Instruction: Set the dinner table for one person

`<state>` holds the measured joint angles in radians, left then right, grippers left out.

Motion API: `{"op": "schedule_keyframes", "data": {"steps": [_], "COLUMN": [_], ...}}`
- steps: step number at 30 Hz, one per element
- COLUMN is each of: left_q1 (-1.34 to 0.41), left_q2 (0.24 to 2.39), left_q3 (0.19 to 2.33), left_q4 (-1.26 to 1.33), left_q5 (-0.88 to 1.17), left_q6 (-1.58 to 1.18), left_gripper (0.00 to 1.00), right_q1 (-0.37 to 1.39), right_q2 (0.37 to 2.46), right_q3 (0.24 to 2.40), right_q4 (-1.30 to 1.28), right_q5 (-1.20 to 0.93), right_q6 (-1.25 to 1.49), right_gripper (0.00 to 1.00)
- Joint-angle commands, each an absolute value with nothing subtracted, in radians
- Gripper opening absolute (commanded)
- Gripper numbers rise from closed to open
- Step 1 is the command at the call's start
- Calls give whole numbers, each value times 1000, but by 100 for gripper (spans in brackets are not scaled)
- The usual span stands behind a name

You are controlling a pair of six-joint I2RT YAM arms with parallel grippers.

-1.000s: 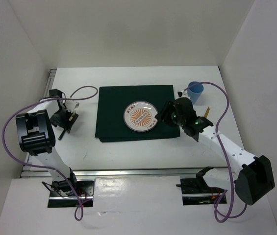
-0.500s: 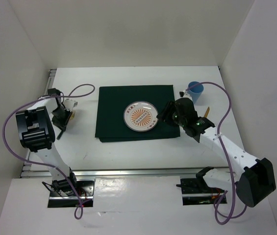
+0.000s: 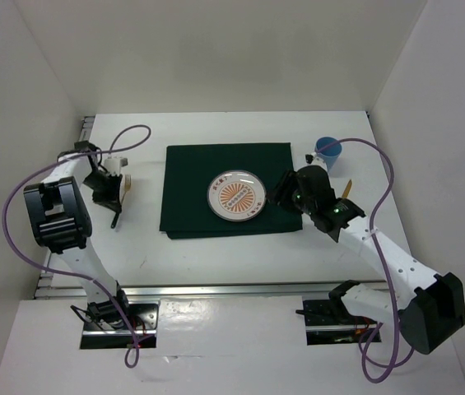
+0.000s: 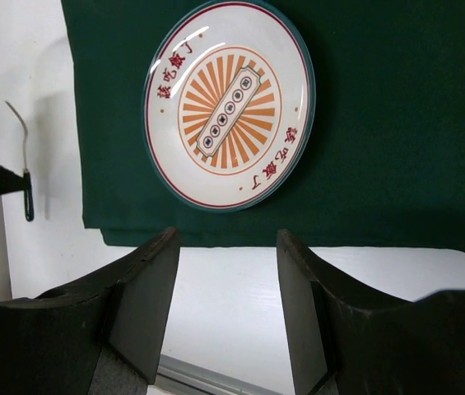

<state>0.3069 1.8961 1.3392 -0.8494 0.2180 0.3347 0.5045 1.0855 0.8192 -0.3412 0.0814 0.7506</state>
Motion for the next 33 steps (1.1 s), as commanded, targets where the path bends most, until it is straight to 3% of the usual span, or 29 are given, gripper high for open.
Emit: {"op": "schedule_keyframes", "data": {"steps": [1, 6, 12, 20, 24, 33], "left_q1": [307, 282, 62, -289, -331, -371], "left_q2": [1819, 1799, 1839, 1936, 2025, 2102], "left_q3": [1442, 1531, 1686, 1687, 1721, 1723], "left_q4": [-910, -931, -962, -951, -965, -965], "left_q5": [373, 399, 298, 46, -67, -110], "left_q6": [189, 36, -218, -448, -503, -538], "left_gripper": [0, 0, 0, 0, 0, 0], "right_q1": [512, 512, 512, 503, 503, 494], "right_q2": [1060, 1060, 1083, 1025, 974, 973], "right_q3": [864, 864, 904, 851, 819, 808], "right_q4": [-370, -390, -508, -615, -615, -624], "right_q5": [121, 141, 221, 252, 261, 261], "right_q6": [756, 756, 756, 805, 825, 825], "right_gripper": [59, 59, 59, 59, 59, 60]}}
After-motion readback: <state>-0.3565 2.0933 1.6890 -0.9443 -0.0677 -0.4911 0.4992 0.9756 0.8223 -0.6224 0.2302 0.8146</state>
